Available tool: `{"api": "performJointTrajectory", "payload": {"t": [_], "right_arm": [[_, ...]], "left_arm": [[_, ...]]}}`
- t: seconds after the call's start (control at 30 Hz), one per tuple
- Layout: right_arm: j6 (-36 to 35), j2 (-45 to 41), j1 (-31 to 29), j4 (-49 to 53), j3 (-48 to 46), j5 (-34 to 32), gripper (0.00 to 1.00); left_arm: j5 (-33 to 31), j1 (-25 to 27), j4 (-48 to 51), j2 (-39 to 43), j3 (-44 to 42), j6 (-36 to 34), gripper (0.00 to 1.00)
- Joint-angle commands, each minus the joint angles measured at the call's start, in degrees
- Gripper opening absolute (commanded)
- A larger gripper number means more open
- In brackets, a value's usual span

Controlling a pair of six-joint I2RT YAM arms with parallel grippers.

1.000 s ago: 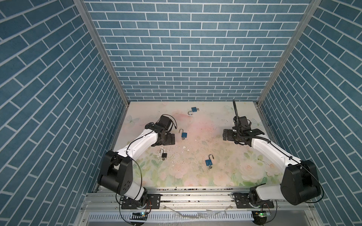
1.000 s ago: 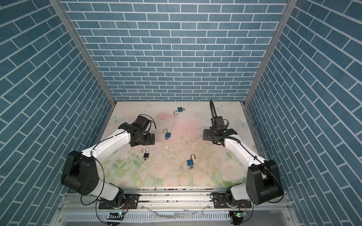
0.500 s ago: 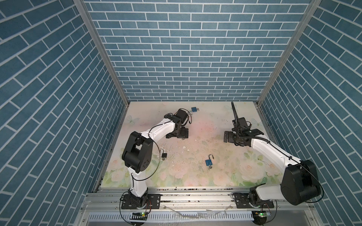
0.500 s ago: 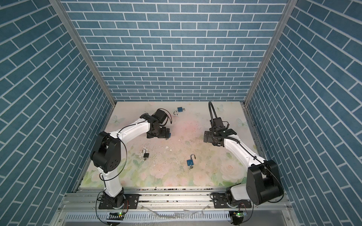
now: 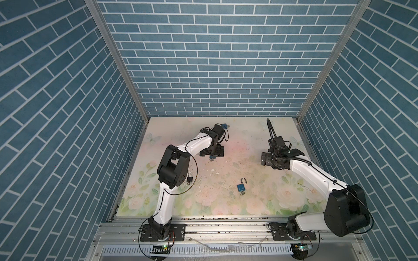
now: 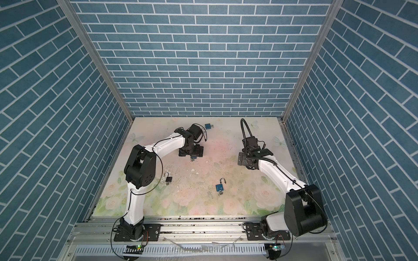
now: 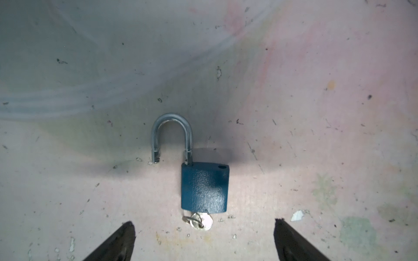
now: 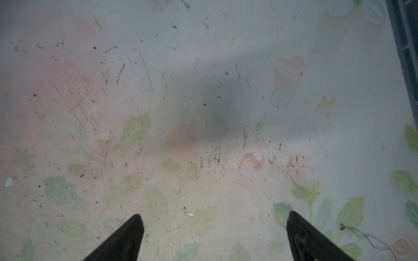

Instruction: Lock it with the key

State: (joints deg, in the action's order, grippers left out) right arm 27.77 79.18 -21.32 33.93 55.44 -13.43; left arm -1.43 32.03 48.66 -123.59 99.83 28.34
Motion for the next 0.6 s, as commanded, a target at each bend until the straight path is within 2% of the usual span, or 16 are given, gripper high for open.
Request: {"api": "performJointTrajectory", "payload": {"t": [0.0,0.57], "right_arm": [[3.4,0.0,-0.3,1.3,-0.1,-2.1,0.99],[5.1,-4.9,-0.3,-0.1,-4.4,-2.9,0.99]], "left_arm": [[-1.0,0.9,2.0,-2.0,2.1,0.3,0.96],[-1.3,1.2,2.8,-9.3,8.2,-0.3,0.86]]}}
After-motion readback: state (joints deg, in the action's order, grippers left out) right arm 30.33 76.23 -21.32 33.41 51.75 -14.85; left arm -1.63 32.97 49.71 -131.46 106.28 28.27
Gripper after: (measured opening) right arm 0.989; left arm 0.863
